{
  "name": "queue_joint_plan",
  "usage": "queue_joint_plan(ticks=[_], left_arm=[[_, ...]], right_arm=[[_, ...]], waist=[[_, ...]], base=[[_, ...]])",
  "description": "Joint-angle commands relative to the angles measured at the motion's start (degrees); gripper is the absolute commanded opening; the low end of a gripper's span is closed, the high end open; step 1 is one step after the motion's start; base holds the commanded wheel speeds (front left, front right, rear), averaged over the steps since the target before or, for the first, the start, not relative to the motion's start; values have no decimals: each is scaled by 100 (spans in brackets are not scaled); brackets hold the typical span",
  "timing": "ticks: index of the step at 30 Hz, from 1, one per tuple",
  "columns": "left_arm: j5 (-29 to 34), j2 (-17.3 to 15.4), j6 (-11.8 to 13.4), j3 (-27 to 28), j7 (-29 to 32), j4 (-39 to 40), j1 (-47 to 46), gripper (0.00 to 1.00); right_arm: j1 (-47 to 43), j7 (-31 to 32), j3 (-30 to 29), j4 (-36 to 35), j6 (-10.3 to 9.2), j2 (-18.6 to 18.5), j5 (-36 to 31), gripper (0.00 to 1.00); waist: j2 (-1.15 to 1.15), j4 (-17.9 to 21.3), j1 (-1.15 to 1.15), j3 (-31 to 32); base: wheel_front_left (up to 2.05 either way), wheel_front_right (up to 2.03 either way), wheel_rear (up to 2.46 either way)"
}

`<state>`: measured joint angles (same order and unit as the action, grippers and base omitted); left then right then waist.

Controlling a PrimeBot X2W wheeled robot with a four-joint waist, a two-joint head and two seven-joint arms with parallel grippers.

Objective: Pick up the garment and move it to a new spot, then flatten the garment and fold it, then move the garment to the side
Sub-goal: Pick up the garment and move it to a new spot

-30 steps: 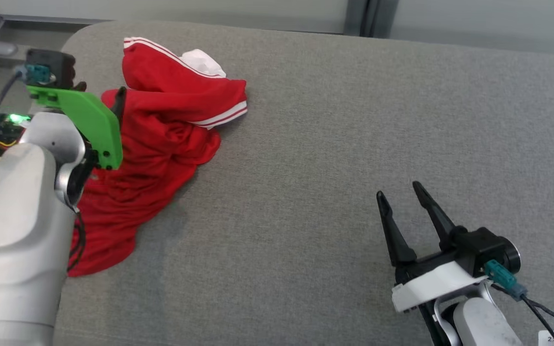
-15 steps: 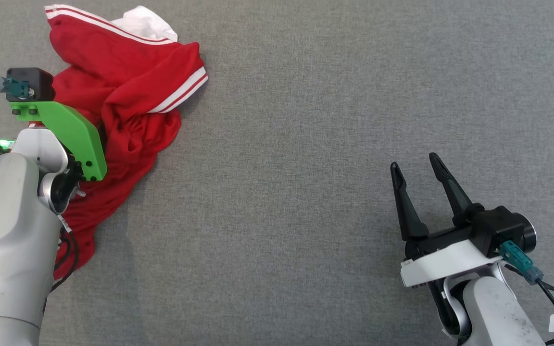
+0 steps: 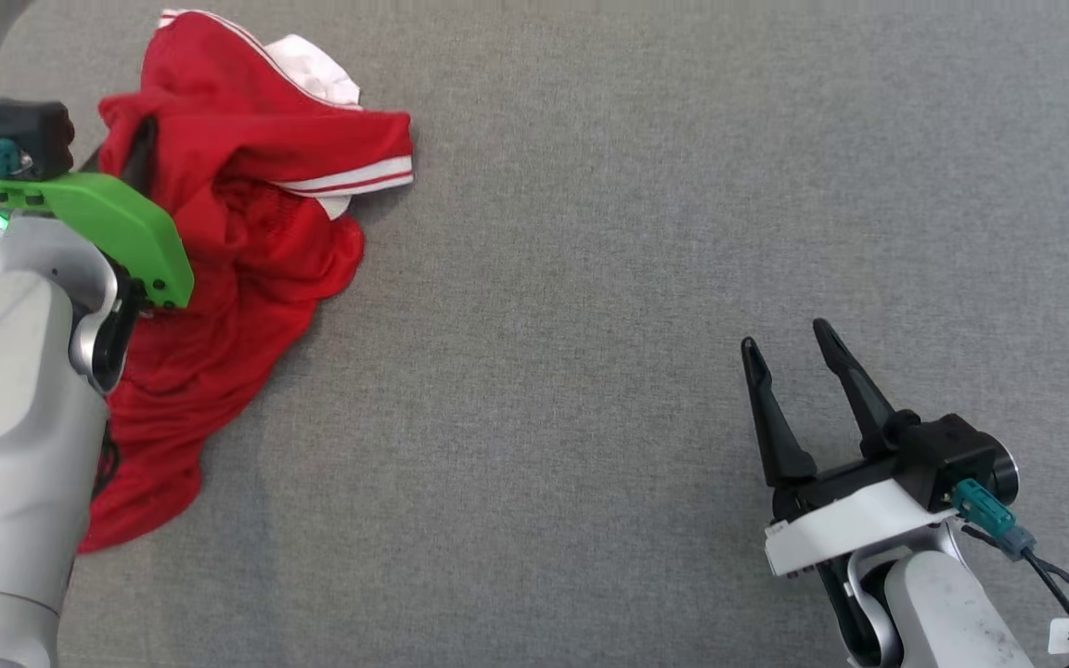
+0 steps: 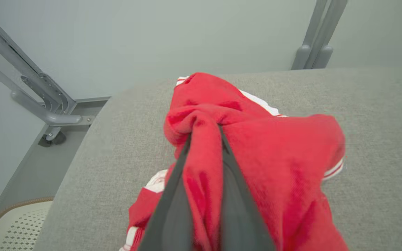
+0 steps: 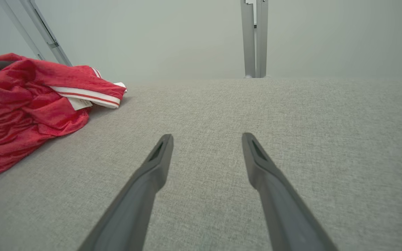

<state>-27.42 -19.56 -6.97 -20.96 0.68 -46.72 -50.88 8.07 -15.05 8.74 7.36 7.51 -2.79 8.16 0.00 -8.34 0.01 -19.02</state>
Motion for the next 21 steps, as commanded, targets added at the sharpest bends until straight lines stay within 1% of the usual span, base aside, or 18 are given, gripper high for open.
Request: queue_joint_plan(ticks=[1, 6, 9, 14, 21], left_arm=[[111, -44, 48, -40, -203, 91, -124, 0], [334, -19, 175, -113, -845, 564, -340, 0], [393, -1, 176, -164, -982, 878, -398, 0], [326, 29, 94, -294, -852, 1482, -381, 0], [93, 70, 20, -509, -647, 2305, -193, 0]], right_arm=[[-116, -19, 13, 22, -4, -18, 64, 100], [-298, -19, 123, 73, -4, -16, 192, 100], [-385, -19, 175, 93, -4, -18, 283, 100], [-468, -19, 263, 94, -4, -18, 413, 100], [-418, -19, 281, 56, -4, -17, 412, 100]], waist=[[0, 109, -1, 467], [0, 297, -1, 1024], [0, 486, -1, 1280], [0, 1020, -1, 1621], [0, 1925, -1, 1697]], base=[[0, 0, 0], [0, 0, 0], [0, 0, 0], [0, 0, 0], [0, 0, 0]])
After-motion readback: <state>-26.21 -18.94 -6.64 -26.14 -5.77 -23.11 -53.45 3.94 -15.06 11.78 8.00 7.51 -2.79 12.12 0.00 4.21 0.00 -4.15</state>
